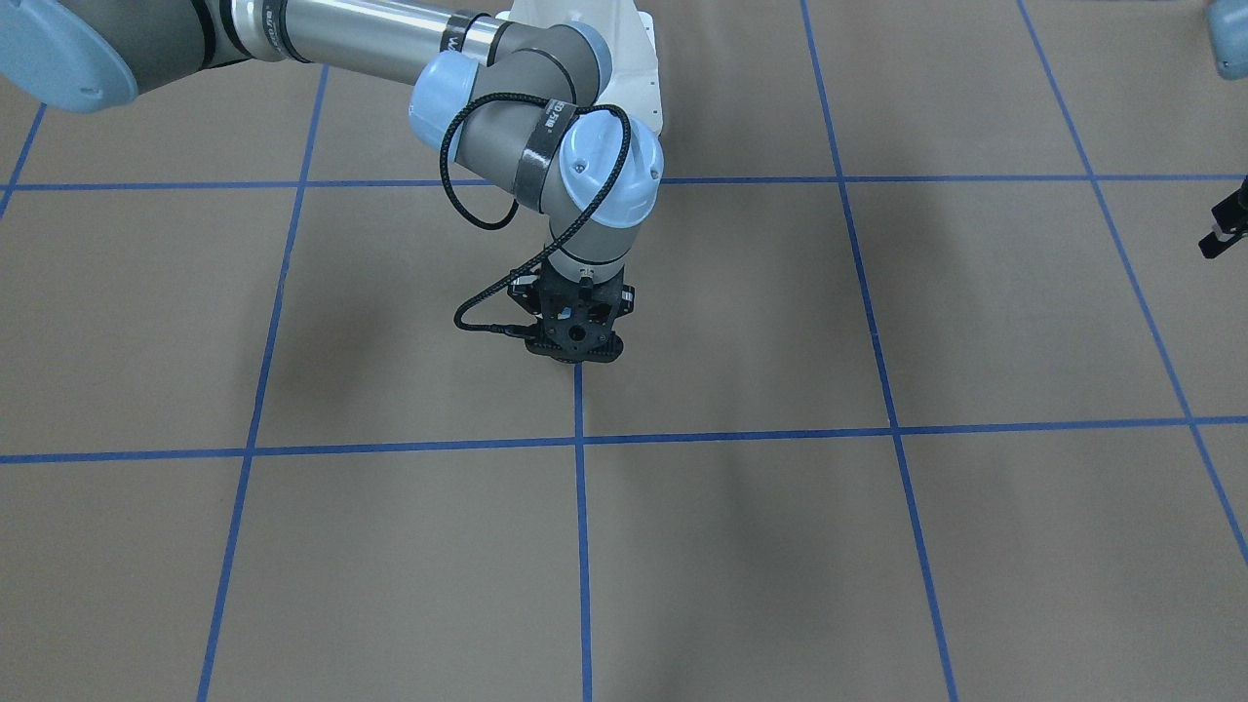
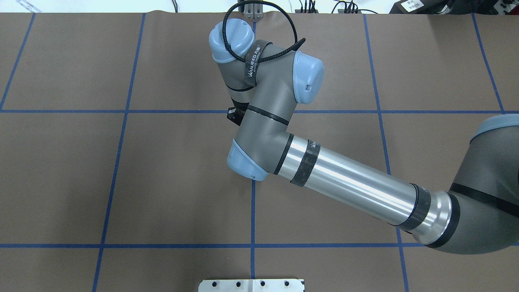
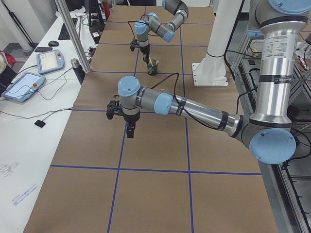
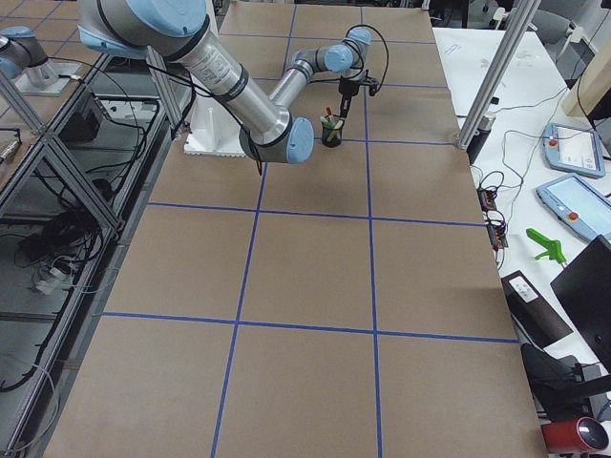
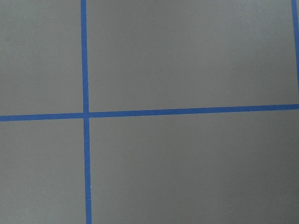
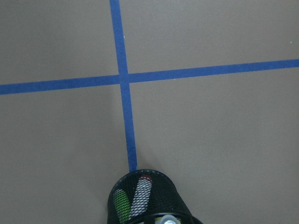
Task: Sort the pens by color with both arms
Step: 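Lower the right gripper into the cup and close on the blue marker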
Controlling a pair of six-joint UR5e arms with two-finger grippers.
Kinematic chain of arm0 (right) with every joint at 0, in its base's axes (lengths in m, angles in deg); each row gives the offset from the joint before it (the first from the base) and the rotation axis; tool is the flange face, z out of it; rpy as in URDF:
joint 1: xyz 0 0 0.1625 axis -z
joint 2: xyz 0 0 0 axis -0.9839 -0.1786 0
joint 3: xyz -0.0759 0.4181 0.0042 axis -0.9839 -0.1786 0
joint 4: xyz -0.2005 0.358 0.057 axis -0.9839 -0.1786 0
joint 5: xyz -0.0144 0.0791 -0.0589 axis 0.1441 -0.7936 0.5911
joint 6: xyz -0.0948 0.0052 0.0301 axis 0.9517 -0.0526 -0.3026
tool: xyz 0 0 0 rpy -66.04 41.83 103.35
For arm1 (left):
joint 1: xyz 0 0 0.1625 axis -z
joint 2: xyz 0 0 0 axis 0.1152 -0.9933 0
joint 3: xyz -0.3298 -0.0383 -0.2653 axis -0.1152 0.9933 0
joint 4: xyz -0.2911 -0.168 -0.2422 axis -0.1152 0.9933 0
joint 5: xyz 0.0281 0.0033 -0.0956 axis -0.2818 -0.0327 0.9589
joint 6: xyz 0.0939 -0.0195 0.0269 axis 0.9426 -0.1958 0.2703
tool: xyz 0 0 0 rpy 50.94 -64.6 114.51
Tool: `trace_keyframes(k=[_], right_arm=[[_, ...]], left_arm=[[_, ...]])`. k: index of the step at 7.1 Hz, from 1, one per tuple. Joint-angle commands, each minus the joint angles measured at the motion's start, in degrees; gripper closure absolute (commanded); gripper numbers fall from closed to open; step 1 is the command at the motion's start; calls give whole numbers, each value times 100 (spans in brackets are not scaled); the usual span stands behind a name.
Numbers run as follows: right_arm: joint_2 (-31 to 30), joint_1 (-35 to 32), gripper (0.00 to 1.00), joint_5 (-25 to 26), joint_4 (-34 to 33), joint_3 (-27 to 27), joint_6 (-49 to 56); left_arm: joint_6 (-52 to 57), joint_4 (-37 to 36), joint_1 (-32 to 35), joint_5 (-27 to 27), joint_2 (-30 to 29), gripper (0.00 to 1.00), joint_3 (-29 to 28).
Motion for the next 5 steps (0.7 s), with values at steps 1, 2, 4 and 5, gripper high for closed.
trace_keyframes(k=[1,2,4,5], right_arm=[[-11,1,77,0,11,9,10],[-20,1,78,-17,11,53,10],[-20,1,79,-123,2,80,19],[-12,1,79,-132,-6,88,19]], left_arm=[[0,0,0,0,0,0,0],[0,0,0,0,0,0,0],[0,0,0,-9,0,0,9],[0,0,0,0,0,0,9]])
